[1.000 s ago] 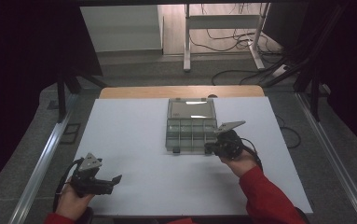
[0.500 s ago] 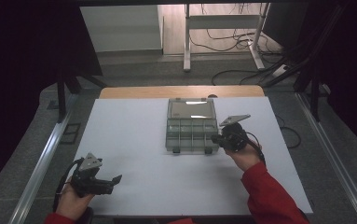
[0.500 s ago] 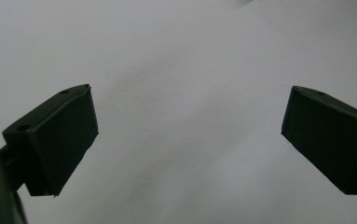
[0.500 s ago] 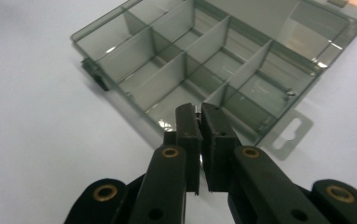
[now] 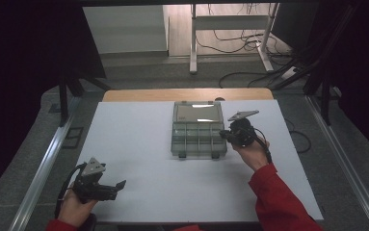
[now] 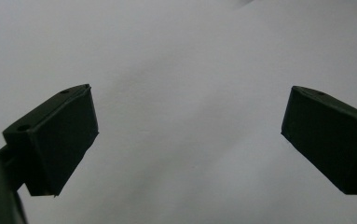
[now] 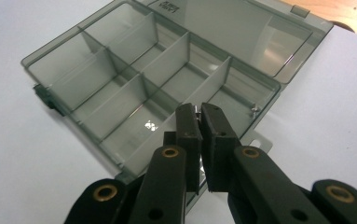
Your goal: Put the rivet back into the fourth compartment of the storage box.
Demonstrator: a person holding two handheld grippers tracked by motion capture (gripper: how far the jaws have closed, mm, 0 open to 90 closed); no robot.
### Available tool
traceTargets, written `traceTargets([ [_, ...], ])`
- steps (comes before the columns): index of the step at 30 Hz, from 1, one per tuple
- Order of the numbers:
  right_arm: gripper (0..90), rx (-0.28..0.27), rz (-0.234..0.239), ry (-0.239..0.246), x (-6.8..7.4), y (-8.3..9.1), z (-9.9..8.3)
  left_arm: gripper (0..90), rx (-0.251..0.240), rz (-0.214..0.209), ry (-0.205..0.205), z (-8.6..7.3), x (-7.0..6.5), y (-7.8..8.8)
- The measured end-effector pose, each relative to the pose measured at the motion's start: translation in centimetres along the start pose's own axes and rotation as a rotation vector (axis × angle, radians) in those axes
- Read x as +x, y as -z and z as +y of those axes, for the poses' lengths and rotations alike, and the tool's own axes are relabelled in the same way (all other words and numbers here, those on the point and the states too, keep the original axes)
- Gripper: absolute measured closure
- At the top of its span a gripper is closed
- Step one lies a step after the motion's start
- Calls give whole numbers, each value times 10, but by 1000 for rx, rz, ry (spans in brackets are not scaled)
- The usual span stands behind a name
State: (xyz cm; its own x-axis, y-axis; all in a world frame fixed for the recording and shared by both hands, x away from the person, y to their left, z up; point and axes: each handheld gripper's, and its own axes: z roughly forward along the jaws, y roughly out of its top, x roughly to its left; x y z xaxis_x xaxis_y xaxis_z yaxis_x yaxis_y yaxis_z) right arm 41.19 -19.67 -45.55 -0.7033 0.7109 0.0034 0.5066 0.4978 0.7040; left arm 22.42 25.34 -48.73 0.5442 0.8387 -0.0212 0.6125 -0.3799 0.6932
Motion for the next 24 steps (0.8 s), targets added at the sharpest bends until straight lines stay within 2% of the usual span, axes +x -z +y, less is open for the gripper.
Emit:
traceTargets([
  [9, 861, -7, -9, -22, -12, -8, 6, 40, 0, -2, 2, 0, 0, 0],
  [13, 861, -3, -11, -6, -16, -14, 9, 40, 0, -2, 2, 0, 0, 0],
  [24, 860, 2, -19, -2, -26, -26, 15, 40, -2, -3, 8, 0, 1, 0],
])
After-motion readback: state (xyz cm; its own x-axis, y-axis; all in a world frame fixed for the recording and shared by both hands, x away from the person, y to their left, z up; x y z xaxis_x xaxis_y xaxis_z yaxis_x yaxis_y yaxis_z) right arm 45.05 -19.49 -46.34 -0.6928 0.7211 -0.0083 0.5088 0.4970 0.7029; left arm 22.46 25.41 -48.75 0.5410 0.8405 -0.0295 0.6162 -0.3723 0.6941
